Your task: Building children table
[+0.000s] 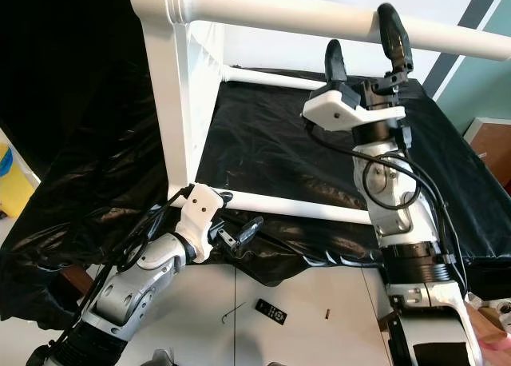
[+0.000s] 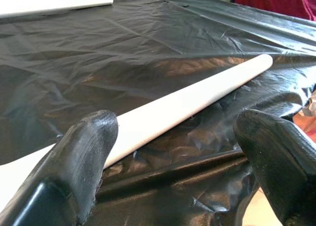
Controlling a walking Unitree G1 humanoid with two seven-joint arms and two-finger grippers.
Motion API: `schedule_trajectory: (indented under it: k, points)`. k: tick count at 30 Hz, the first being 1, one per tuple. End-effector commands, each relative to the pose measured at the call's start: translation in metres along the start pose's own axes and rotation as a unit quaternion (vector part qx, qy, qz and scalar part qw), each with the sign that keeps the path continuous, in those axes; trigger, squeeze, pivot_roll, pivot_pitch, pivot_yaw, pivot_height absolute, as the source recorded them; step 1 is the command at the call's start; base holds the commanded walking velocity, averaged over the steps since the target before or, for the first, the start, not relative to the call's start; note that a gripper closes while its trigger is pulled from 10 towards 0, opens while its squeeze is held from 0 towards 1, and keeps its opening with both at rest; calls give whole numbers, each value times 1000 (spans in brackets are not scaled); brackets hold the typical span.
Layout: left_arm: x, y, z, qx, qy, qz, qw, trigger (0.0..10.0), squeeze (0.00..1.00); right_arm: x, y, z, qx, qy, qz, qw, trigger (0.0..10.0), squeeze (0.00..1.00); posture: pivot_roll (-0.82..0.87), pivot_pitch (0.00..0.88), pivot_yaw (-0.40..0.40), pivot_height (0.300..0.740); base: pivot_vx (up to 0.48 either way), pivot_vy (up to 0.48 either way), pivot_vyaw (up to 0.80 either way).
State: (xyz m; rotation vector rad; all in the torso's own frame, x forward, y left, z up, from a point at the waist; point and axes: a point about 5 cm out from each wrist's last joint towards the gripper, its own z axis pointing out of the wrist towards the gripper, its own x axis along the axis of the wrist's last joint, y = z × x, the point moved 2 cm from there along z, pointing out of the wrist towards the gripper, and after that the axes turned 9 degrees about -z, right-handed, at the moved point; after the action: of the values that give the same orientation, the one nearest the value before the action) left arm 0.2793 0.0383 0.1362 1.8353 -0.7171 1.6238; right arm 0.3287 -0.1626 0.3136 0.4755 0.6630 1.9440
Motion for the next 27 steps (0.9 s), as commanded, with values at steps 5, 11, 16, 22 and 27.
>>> schedule_trajectory:
  k: [5,11,16,22,27]
  points:
    - [-3,6,1,-22,-6,-3,1000,10000,0,1,6,22,20,12,-14,1000,10000,0,60,0,-82,740,0,0,0]
    - [-3,8,5,-19,-10,-21,1000,10000,0,2,10,40,37,6,-16,999,10000,0,54,0,-80,740,0,0,0]
    - [-8,1,10,26,-30,-93,995,10000,0,-3,6,44,73,-9,-15,997,0,0,51,0,-80,740,0,0,0]
    - [-12,-6,18,83,-34,-210,974,10000,0,-3,1,41,91,-13,-7,996,0,0,48,6,-78,740,0,0,0]
    - [-9,-10,27,117,-17,-332,936,10000,0,2,2,41,92,-17,8,996,0,0,38,19,-69,740,0,0,0]
